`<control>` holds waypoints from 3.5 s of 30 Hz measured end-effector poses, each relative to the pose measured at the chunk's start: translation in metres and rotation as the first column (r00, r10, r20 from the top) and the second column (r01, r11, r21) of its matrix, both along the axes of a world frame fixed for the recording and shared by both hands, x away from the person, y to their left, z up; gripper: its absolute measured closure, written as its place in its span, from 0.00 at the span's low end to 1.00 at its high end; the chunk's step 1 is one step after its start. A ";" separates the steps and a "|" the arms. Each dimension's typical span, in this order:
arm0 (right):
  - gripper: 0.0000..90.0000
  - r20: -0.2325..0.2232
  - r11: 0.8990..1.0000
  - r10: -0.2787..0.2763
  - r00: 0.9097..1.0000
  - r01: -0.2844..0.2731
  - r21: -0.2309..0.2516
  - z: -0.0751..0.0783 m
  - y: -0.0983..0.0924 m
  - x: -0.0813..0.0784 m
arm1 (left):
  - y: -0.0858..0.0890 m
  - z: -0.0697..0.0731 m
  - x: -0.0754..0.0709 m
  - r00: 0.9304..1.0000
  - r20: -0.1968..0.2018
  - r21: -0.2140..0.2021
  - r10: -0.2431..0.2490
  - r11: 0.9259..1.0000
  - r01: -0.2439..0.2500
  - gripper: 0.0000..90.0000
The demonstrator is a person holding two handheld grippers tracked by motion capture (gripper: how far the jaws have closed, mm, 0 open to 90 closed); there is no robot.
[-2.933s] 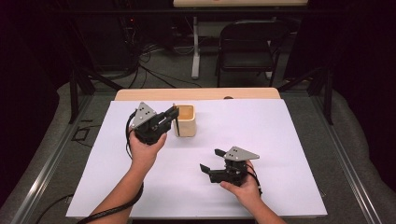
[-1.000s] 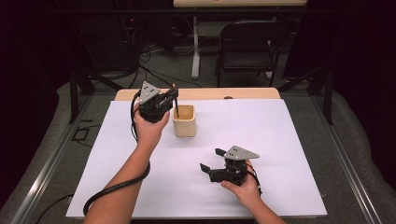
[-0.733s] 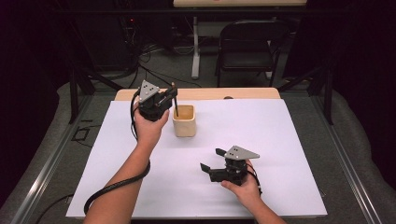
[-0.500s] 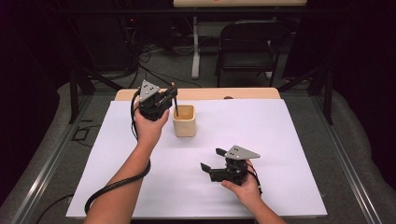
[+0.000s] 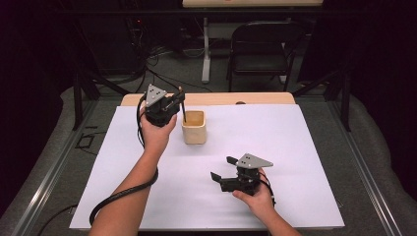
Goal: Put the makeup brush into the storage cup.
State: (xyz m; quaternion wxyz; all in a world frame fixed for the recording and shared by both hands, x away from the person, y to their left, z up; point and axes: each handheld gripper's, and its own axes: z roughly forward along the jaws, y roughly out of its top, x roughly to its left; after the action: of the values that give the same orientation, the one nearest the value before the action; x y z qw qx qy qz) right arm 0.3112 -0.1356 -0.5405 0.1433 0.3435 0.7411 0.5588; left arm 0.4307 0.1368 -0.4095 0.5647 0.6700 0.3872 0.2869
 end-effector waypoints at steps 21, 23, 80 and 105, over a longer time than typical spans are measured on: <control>0.18 -0.001 1.000 0.002 1.000 -0.002 0.000 -0.001 0.000 0.000 | -0.003 -0.010 0.002 1.000 -0.022 0.001 0.003 1.000 -0.003 0.93; 0.18 -0.001 1.000 0.003 1.000 -0.003 -0.001 -0.001 0.000 0.000 | -0.003 -0.011 0.003 1.000 -0.023 0.000 0.002 1.000 -0.002 0.93; 0.18 -0.008 1.000 0.010 1.000 -0.010 0.001 -0.002 0.002 0.000 | -0.008 -0.049 0.009 0.995 -0.099 0.026 0.015 1.000 -0.013 0.93; 0.18 -0.013 1.000 0.015 1.000 -0.015 -0.002 -0.003 0.002 0.001 | -0.010 -0.059 0.010 0.993 -0.117 0.035 0.017 0.999 -0.013 0.93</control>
State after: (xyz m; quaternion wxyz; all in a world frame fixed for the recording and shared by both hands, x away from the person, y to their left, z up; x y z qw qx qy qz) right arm 0.3117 -0.1338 -0.5433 0.1344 0.3414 0.7454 0.5566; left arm 0.4406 0.1267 -0.4689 0.5274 0.6922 0.4198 0.2578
